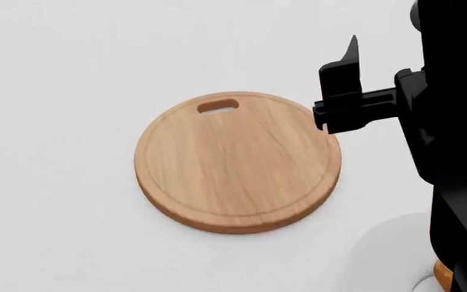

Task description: Place all breads on the cutting board.

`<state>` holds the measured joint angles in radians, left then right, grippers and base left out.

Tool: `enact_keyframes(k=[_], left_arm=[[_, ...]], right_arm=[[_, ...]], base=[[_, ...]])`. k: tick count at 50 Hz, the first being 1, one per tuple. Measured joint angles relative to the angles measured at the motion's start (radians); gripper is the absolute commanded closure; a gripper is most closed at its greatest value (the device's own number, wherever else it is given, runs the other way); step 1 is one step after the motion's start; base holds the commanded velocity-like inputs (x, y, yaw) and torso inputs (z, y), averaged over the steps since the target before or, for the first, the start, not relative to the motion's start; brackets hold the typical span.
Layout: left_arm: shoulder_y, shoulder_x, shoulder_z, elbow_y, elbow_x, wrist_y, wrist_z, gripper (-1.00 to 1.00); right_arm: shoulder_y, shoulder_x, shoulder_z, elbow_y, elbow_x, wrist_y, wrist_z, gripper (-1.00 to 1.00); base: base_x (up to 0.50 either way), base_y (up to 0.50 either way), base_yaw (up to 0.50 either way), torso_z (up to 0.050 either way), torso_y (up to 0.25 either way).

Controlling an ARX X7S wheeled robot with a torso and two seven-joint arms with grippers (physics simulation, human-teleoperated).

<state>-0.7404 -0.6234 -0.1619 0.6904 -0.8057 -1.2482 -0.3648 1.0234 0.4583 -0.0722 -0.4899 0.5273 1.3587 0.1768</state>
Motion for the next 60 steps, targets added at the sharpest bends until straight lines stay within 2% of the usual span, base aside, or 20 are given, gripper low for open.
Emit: enact_keyframes(k=[8,18,22,30,38,49,60], left_arm=[[0.001,-0.001,0.003,0.0,-0.003,0.004,-0.002,-1.0],[0.001,-0.003,0.024,-0.018,0.01,0.028,0.005,-1.0],[0.005,-0.002,0.027,-0.019,0.01,0.033,0.006,-1.0],[0.0,-0.005,0.026,-0.012,-0.004,0.025,0.005,-1.0],[-0.004,-0.008,0.016,0.002,-0.024,0.012,0.001,-1.0],[0.009,-0.01,-0.001,0.012,-0.039,0.016,0.001,-1.0],[0.015,-0.013,-0.006,0.015,-0.047,0.023,0.001,-1.0]], right_arm=[[0.001,0.003,-0.002,0.001,0.006,0.005,0.0,-1.0],[0.01,0.022,0.011,-0.015,0.034,0.065,-0.008,-1.0],[0.024,0.044,0.033,-0.014,0.109,0.112,0.03,-1.0],[0.072,0.145,0.034,0.046,0.409,0.163,0.227,-1.0],[0.149,0.259,-0.001,0.17,0.844,0.173,0.521,-1.0],[0.272,0.426,-0.18,0.291,1.391,0.126,0.867,-1.0],[0.377,0.541,-0.353,0.317,1.705,0.102,1.04,-1.0]], base=[[0.5,0.0,0.0,0.0,0.0],[0.0,0.0,0.0,0.0,0.0],[0.0,0.0,0.0,0.0,0.0],[0.0,0.0,0.0,0.0,0.0],[0.0,0.0,0.0,0.0,0.0],[0.0,0.0,0.0,0.0,0.0],[0.0,0.0,0.0,0.0,0.0]])
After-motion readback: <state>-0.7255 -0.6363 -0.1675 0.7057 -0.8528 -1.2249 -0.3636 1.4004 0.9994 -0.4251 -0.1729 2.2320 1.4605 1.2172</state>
